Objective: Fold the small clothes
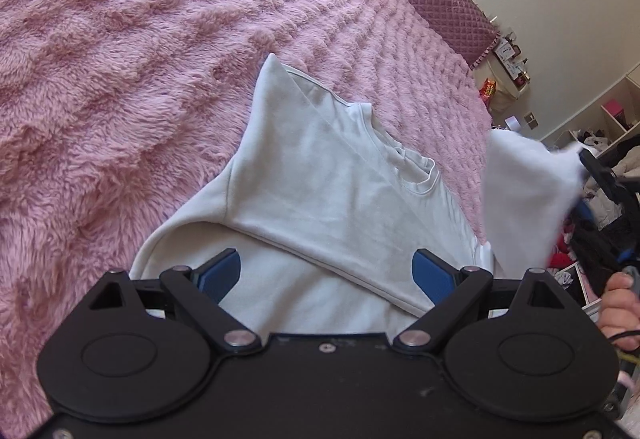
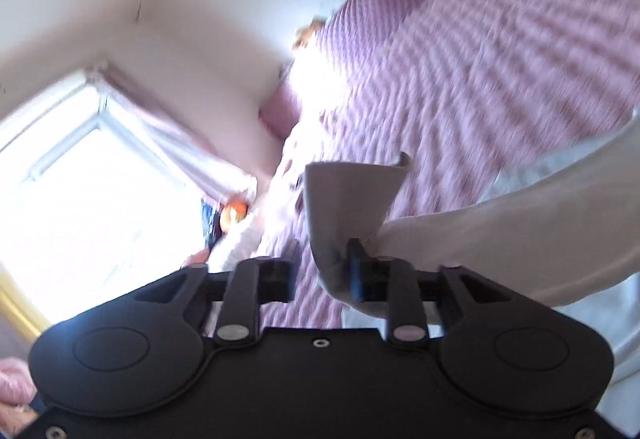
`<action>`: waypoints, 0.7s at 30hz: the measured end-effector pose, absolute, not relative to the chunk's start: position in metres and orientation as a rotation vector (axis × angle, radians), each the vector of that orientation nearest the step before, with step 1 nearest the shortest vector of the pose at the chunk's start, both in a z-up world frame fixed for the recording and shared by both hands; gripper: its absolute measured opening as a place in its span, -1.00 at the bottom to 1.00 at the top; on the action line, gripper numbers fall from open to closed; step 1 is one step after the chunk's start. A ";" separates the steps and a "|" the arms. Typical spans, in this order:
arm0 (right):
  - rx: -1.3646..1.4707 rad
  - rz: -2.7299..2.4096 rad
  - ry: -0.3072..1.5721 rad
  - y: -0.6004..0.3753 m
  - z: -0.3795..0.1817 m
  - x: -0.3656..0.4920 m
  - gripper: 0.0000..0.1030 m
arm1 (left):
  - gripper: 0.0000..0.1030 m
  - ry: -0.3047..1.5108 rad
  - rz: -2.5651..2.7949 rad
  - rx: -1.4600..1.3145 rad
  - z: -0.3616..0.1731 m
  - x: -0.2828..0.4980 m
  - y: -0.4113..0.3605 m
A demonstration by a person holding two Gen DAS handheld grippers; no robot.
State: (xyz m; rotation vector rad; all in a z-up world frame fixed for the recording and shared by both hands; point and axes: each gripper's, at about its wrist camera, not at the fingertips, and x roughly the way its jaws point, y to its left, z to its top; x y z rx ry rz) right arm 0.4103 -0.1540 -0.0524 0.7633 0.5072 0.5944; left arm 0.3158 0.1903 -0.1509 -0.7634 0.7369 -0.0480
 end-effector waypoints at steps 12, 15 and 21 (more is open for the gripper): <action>0.704 0.310 0.682 -0.220 -0.122 0.387 0.12 | 0.85 0.706 -0.054 -1.013 -0.180 0.355 0.198; 0.669 0.217 0.677 -0.256 -0.132 0.382 0.12 | 0.71 0.721 -0.025 -1.071 -0.193 0.373 0.186; 0.695 0.130 0.673 -0.294 -0.151 0.372 0.12 | 0.53 0.735 0.039 -1.014 -0.206 0.403 0.171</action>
